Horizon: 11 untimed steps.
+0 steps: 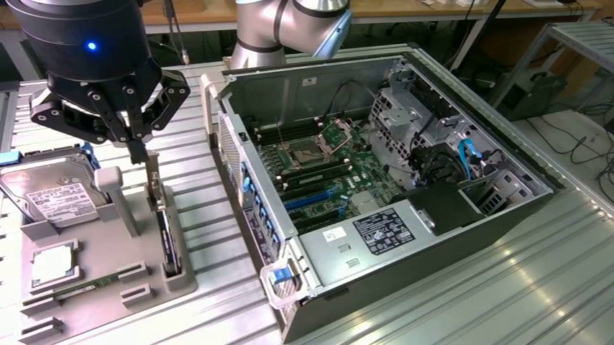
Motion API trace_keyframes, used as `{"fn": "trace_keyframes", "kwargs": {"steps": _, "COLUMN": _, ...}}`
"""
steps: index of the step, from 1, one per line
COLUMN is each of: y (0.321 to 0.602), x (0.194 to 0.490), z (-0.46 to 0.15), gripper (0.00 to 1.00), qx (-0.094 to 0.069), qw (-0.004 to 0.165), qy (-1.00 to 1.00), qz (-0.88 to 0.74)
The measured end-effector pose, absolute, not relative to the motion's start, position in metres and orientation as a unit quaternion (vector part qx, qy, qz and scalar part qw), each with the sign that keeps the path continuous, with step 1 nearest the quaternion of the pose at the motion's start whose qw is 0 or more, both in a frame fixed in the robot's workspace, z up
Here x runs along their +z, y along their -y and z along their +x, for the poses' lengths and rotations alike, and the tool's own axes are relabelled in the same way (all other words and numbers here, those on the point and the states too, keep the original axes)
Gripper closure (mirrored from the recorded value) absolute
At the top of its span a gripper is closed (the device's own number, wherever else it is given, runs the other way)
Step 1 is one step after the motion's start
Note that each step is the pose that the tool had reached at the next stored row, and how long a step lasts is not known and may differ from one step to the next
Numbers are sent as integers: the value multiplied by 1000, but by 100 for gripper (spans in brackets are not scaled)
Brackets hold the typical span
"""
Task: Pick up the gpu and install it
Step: 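Pick up the gpu and move the gpu toward the slot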
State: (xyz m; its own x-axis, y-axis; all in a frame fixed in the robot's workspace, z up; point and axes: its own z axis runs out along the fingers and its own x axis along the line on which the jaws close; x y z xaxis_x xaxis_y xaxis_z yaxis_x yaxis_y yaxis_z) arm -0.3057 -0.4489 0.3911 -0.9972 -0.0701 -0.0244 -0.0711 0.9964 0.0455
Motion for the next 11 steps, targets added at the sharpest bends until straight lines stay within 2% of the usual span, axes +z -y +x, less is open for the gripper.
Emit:
{"fn": "trace_keyframes", "kwargs": {"steps": 5, "y": 449, "x": 391, "z": -306, "gripper": 89, "qx": 23, "qw": 11, "qy": -999, "qz": -35}}
{"fn": "trace_keyframes", "kwargs": {"steps": 7, "y": 449, "x": 391, "z": -306, "gripper": 76, "qx": 23, "qw": 11, "qy": -999, "qz": -35}}
{"fn": "trace_keyframes", "kwargs": {"steps": 8, "y": 449, "x": 391, "z": -306, "gripper": 76, "qx": 23, "qw": 11, "qy": -999, "qz": -35}}
{"fn": "trace_keyframes", "kwargs": {"steps": 11, "y": 449, "x": 391, "z": -306, "gripper": 58, "qx": 23, "qw": 11, "qy": -999, "qz": -35}}
